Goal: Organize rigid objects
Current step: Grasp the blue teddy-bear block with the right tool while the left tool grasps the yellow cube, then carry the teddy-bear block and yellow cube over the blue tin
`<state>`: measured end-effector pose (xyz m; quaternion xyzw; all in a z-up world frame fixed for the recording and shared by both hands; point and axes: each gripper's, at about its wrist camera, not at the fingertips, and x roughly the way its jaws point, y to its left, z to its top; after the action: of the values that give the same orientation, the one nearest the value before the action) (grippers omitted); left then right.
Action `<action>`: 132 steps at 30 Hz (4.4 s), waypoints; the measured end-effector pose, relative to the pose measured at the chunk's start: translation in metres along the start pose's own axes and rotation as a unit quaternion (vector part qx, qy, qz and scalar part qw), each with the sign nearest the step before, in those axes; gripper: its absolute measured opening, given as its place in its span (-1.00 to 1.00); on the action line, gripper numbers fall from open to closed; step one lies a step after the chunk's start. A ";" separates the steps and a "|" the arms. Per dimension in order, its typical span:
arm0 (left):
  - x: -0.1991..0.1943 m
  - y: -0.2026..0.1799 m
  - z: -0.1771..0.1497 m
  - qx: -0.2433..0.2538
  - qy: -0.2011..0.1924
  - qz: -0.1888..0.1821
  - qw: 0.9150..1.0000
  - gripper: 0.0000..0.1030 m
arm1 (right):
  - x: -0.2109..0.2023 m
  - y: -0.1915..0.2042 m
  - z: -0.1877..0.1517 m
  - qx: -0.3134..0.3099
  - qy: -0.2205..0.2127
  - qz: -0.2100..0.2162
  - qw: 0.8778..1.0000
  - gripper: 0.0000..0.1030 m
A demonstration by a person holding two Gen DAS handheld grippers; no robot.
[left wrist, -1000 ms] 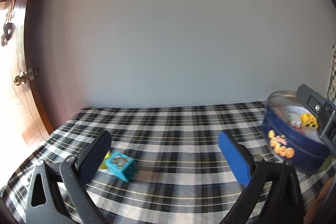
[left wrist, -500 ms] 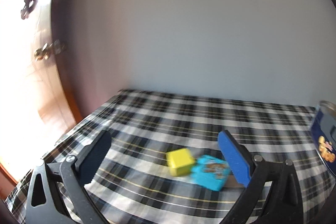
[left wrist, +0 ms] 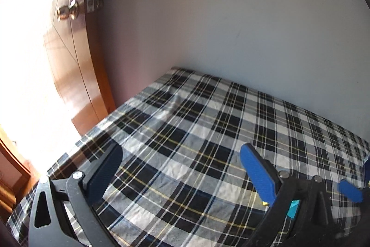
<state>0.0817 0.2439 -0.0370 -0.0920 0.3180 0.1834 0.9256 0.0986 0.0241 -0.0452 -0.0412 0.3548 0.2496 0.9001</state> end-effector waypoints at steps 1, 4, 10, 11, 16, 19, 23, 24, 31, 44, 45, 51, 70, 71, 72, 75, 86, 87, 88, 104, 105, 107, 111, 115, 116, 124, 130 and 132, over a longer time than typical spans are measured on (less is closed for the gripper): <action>0.002 -0.001 0.000 0.002 0.004 0.000 1.000 0.99 | 0.008 0.003 0.001 -0.005 0.015 0.007 1.000 0.73; 0.004 -0.005 -0.001 0.016 0.011 -0.003 1.000 0.99 | 0.024 0.011 0.003 -0.021 0.039 0.010 0.999 0.64; 0.007 -0.015 -0.003 0.044 0.020 -0.014 0.999 0.99 | 0.038 0.025 0.003 -0.052 0.083 -0.003 0.995 -0.10; 0.007 -0.016 -0.003 0.045 0.021 -0.016 0.999 0.99 | 0.037 0.027 0.003 -0.056 0.082 -0.002 0.995 -0.10; 0.006 -0.015 -0.005 0.033 0.034 -0.053 0.997 0.99 | 0.010 0.013 0.002 -0.027 0.021 -0.012 0.999 -0.10; 0.002 -0.019 -0.008 0.023 0.041 -0.094 0.994 0.99 | -0.008 -0.002 -0.001 0.008 -0.012 -0.014 1.000 -0.10; -0.004 -0.042 -0.014 0.055 0.035 -0.120 0.991 0.86 | -0.032 -0.014 -0.008 0.020 -0.047 -0.056 0.997 -0.10; -0.004 -0.052 -0.016 0.072 0.038 -0.118 0.990 0.76 | -0.038 -0.016 -0.010 0.020 -0.055 -0.069 0.996 -0.10; 0.015 -0.088 -0.019 0.093 0.084 -0.103 0.987 0.44 | -0.063 -0.032 -0.026 0.036 -0.063 -0.096 0.993 -0.10; 0.013 -0.095 -0.029 0.102 0.108 -0.076 0.986 -0.47 | -0.056 -0.037 -0.029 0.049 -0.048 -0.086 0.994 -0.10; 0.011 -0.093 -0.029 0.097 0.105 -0.079 0.987 -0.47 | -0.058 -0.036 -0.029 0.049 -0.051 -0.086 0.994 -0.10; -0.015 -0.087 -0.029 0.081 0.045 -0.091 0.991 -0.47 | -0.069 -0.032 -0.031 0.044 -0.082 -0.089 0.992 -0.10; -0.063 -0.091 -0.030 0.099 -0.072 -0.107 0.987 -0.47 | -0.097 -0.017 -0.035 0.005 -0.156 -0.113 0.981 -0.10; -0.065 -0.091 -0.030 0.099 -0.074 -0.106 0.987 -0.47 | -0.097 -0.017 -0.035 0.004 -0.157 -0.113 0.981 -0.10; -0.067 -0.092 -0.031 0.099 -0.076 -0.105 0.987 -0.47 | -0.097 -0.017 -0.035 0.003 -0.157 -0.113 0.981 -0.10; -0.071 -0.095 -0.033 0.100 -0.080 -0.101 0.987 -0.47 | -0.099 -0.017 -0.037 -0.001 -0.159 -0.115 0.980 -0.10; -0.086 -0.109 -0.044 0.104 -0.087 -0.100 0.986 -0.47 | -0.106 -0.021 -0.042 0.000 -0.156 -0.114 0.981 -0.10; -0.087 -0.111 -0.045 0.105 -0.087 -0.100 0.986 -0.47 | -0.107 -0.022 -0.043 0.001 -0.157 -0.115 0.981 -0.10; -0.089 -0.113 -0.046 0.105 -0.087 -0.102 0.985 -0.47 | -0.109 -0.023 -0.045 0.001 -0.157 -0.116 0.981 -0.10; -0.103 -0.139 -0.057 0.104 -0.088 -0.110 0.985 -0.47 | -0.132 -0.046 -0.063 0.000 -0.159 -0.130 0.979 -0.10; -0.104 -0.141 -0.058 0.106 -0.089 -0.111 0.984 -0.47 | -0.133 -0.048 -0.064 0.001 -0.159 -0.131 0.979 -0.10; -0.106 -0.145 -0.059 0.107 -0.090 -0.112 0.984 -0.47 | -0.136 -0.051 -0.065 0.002 -0.159 -0.133 0.978 -0.10; -0.109 -0.154 -0.063 0.110 -0.089 -0.115 0.983 -0.47 | -0.142 -0.057 -0.070 -0.001 -0.161 -0.138 0.977 -0.10; -0.113 -0.164 -0.067 0.114 -0.089 -0.120 0.982 -0.47 | -0.147 -0.063 -0.073 -0.003 -0.163 -0.143 0.976 -0.10; -0.114 -0.167 -0.068 0.115 -0.090 -0.121 0.982 -0.47 | -0.149 -0.065 -0.074 -0.004 -0.164 -0.145 0.976 -0.10; -0.122 -0.189 -0.075 0.124 -0.088 -0.131 0.980 -0.47 | -0.167 -0.087 -0.085 -0.003 -0.168 -0.158 0.973 -0.10; -0.127 -0.204 -0.080 0.131 -0.088 -0.139 0.978 -0.47 | -0.180 -0.103 -0.089 0.002 -0.170 -0.166 0.971 -0.10; -0.129 -0.208 -0.081 0.132 -0.089 -0.141 0.977 -0.47 | -0.183 -0.109 -0.091 0.005 -0.172 -0.168 0.971 -0.10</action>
<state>0.0250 -0.0066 -0.0088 0.0039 0.2400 0.0149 0.9707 -0.0194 -0.1712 -0.0033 -0.0527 0.1836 0.0962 0.9769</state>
